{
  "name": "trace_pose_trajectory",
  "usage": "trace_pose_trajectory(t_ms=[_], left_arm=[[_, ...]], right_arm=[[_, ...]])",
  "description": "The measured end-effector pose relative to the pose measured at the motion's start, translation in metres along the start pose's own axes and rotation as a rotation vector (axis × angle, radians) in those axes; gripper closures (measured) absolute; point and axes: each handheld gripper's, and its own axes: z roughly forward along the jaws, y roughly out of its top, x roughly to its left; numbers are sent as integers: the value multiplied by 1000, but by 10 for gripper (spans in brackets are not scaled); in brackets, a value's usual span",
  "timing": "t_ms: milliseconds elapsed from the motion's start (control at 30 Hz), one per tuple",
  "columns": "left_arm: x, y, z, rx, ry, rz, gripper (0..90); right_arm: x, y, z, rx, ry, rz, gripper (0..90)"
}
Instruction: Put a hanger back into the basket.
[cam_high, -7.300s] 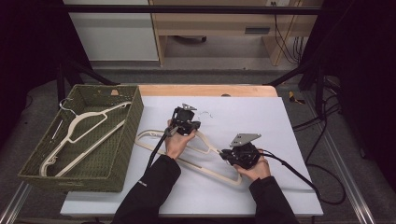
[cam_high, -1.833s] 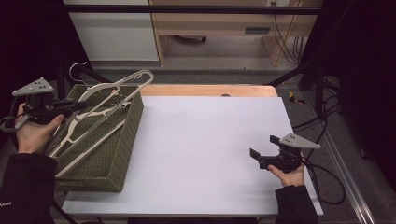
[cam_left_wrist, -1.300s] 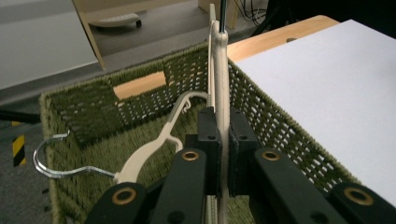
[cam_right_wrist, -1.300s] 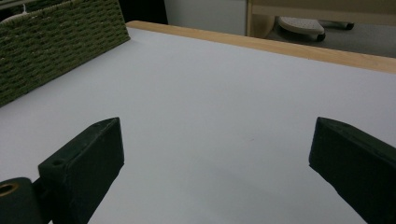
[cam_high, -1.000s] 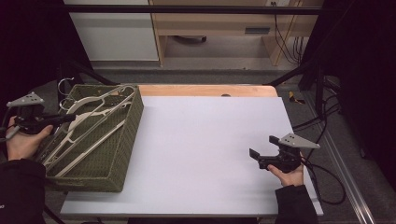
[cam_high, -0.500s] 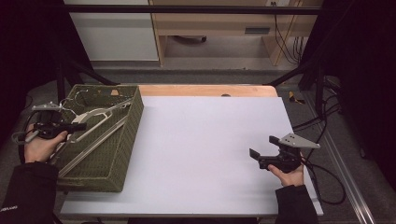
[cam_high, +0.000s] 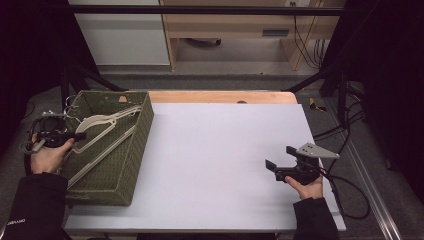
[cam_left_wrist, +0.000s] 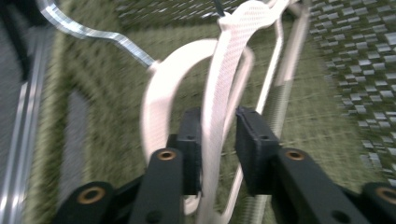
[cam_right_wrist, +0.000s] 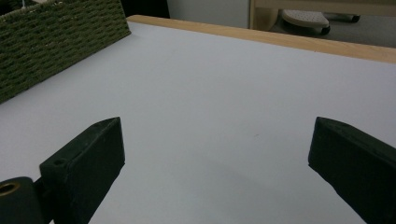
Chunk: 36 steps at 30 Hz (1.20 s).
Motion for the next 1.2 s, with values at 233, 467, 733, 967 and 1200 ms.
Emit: trace_pose_trajectory(t_ms=[233, 467, 733, 967, 1200], left_arm=[[1, -7, -14, -55, 9, -42, 563], [-36, -9, -51, -242, -101, 47, 496], [-94, -16, -69, -419, -294, 144, 254], [-150, -22, -65, -463, -419, 247, 82], [-179, -33, -52, -444, -465, 270, 56]], right_arm=[[-2, -1, 0, -2, 1, 2, 40], [-3, -1, -3, -18, 5, 10, 41], [-5, 1, -10, -50, 18, 11, 37], [-5, 4, -16, -78, 21, 13, 31], [-4, 4, -18, -95, 31, 6, 28]])
